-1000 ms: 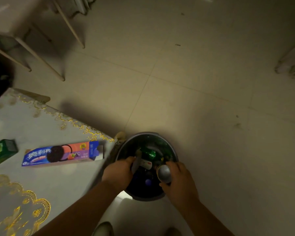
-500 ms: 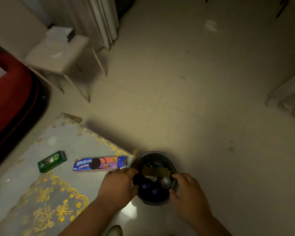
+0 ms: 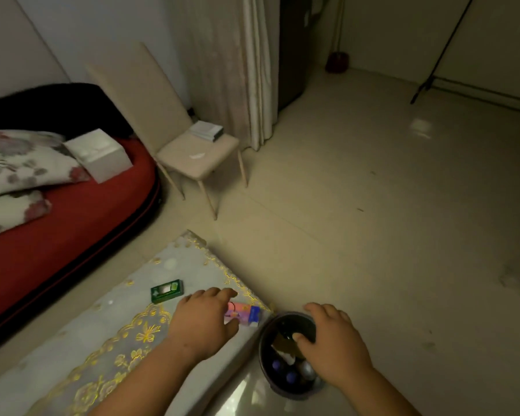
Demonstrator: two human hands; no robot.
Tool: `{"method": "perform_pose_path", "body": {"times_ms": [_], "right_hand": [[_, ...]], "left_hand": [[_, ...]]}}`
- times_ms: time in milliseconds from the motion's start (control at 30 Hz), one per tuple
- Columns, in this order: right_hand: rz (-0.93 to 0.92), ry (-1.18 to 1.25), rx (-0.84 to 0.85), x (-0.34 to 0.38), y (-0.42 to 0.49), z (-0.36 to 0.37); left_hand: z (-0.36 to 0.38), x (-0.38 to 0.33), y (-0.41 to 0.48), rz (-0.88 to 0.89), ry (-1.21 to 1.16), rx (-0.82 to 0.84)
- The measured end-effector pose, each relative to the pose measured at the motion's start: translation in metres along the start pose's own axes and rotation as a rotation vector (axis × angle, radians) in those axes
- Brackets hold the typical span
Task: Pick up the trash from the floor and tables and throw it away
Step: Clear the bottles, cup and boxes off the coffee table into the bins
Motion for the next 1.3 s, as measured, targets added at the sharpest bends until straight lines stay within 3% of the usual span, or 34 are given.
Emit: {"method": "perform_pose_path", "body": {"times_ms": [300, 567, 800, 1067, 1300], "right_hand": [[-0.147, -0.009, 0.03, 0.111, 0.048, 0.07], [-0.103, 0.029, 0.095, 0.174, 0.144, 0.201], [-0.065, -0.031, 0.136, 0.172, 0.193, 0.312], [-0.054, -0.169, 0.134, 0.152, 0.204, 0.377], [-0.026, -0.078, 0.135, 0.15, 0.196, 0.358]], "left_hand": [[0.03, 0.154, -0.023, -0.244, -0.059, 0.075], [0.12, 0.288, 0.041, -0.227, -0.129, 0.081], [0.223, 0.374, 0.092, -0.202, -0.186, 0.163], [0.283, 0.413, 0.107, -0.171, -0.245, 0.133], [0.264, 0.389, 0.094, -0.134, -0.229, 0.073]]}}
Point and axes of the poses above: each hand's wrist, its own y-axis towards the middle knuckle, its own z-axis out of the palm, x = y × z, the point moved 4 cm from there along y, towards the middle knuckle, and after that the axes turned 15 degrees about z, right-handed, at the moved point
